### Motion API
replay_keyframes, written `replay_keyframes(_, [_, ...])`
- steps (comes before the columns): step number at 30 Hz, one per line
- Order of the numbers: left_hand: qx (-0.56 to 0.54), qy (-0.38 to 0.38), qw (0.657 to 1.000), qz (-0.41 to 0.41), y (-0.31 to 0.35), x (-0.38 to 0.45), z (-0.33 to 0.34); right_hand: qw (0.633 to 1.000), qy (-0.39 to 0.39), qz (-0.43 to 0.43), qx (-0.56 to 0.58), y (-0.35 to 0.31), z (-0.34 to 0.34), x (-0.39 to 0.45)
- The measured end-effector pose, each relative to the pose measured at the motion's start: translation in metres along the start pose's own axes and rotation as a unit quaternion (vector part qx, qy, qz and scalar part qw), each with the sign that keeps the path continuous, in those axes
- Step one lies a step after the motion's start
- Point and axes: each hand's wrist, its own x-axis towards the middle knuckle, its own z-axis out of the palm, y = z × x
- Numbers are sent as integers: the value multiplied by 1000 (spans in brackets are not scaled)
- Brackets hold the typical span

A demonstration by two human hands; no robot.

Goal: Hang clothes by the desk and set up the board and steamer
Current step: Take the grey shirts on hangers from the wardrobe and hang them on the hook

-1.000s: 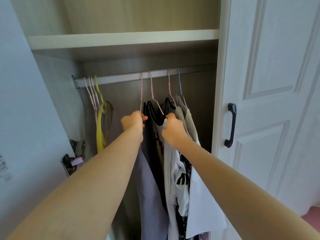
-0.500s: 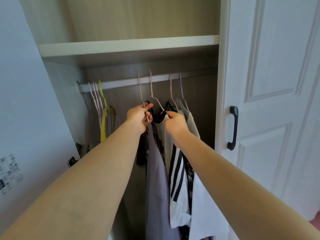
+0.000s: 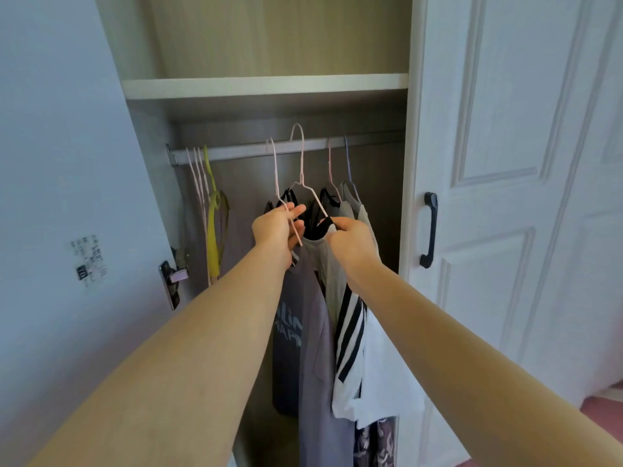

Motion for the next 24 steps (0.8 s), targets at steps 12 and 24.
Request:
replay_keyframes(12, [63, 10, 998, -24, -17, -152, -17, 999, 21, 36, -19, -23, -48, -156])
replay_keyframes(24, [80, -111, 990, -35, 9, -324, -59, 996, 58, 18, -68, -60, -106, -310])
